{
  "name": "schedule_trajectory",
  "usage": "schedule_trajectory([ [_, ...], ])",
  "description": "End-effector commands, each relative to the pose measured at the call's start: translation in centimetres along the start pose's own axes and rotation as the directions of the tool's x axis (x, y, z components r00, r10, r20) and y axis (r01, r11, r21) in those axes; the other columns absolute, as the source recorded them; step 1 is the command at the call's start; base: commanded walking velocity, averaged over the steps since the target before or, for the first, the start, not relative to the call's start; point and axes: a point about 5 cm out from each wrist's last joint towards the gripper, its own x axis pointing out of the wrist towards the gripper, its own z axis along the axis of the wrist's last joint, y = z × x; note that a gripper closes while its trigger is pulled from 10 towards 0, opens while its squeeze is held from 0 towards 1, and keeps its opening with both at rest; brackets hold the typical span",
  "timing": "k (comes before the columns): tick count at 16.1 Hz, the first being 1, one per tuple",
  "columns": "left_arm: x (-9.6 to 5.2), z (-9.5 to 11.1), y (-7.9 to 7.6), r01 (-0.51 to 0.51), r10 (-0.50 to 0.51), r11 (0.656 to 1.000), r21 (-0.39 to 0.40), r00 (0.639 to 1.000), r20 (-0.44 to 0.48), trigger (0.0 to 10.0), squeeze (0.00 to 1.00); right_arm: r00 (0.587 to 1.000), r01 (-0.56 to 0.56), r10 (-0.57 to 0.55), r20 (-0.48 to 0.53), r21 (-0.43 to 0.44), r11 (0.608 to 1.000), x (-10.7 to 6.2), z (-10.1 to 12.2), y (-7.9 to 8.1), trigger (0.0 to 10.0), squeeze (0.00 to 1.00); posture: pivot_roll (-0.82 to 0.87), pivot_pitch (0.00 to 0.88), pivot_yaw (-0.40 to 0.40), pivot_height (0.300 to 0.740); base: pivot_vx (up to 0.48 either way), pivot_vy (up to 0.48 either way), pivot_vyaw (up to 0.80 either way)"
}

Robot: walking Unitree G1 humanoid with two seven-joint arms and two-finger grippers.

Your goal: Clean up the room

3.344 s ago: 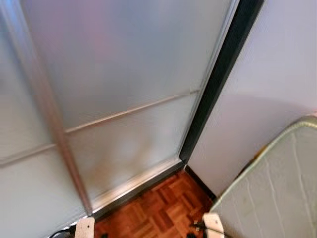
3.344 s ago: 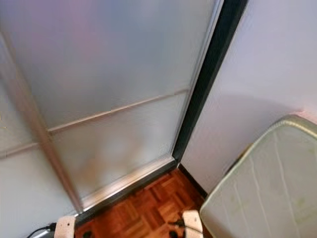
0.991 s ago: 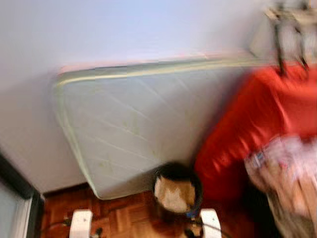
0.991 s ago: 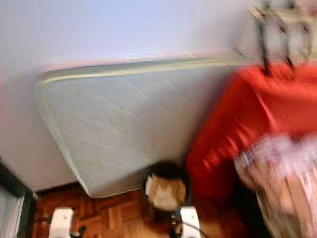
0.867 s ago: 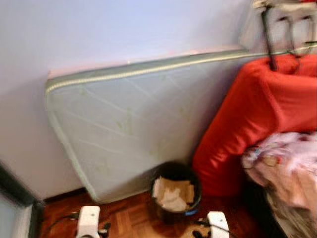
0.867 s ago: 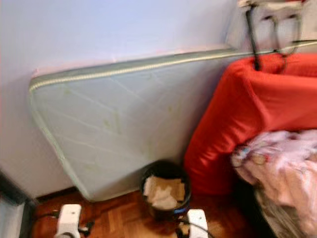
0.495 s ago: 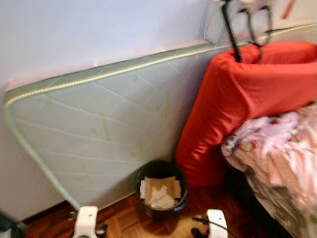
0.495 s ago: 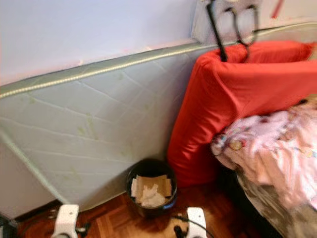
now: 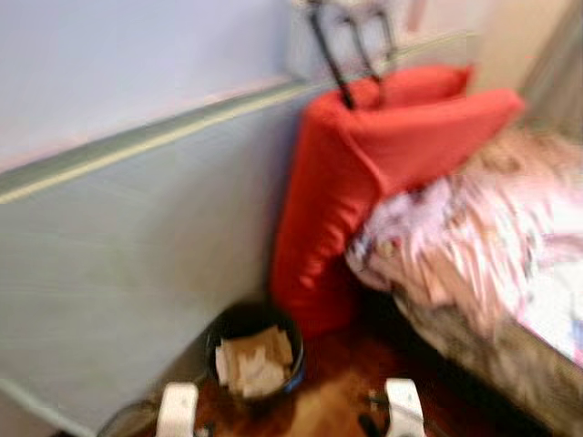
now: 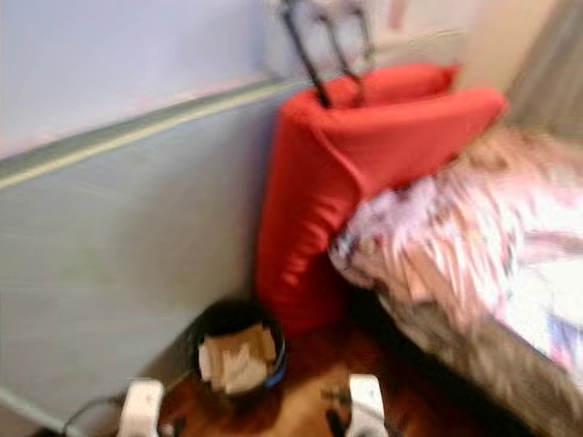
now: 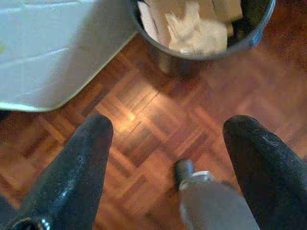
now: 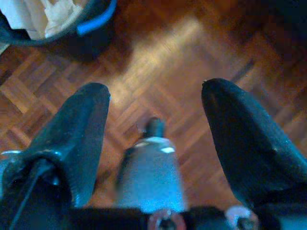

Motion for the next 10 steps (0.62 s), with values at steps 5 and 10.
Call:
schedule_trajectory([
  [5,0.4,1.7,1.1,-0.039,0.039,0.999,-0.031,0.999,0.020,10.0,0.00,1.000,0.027,-0.028,0.009,0.048,0.998,0.2,0.7,0.0,10.0,0.00,0.01,0.000,-0.020,0.740,0.000,0.000,-0.70],
  [10,0.0,0.2,1.7,-0.080,0.079,0.994,-0.078,0.997,-0.011,10.0,0.00,0.999,0.033,-0.034,0.014,0.058,0.998,0.2,0.9,0.0,10.0,0.00,0.03,0.000,-0.030,0.740,0.000,0.000,-0.69],
])
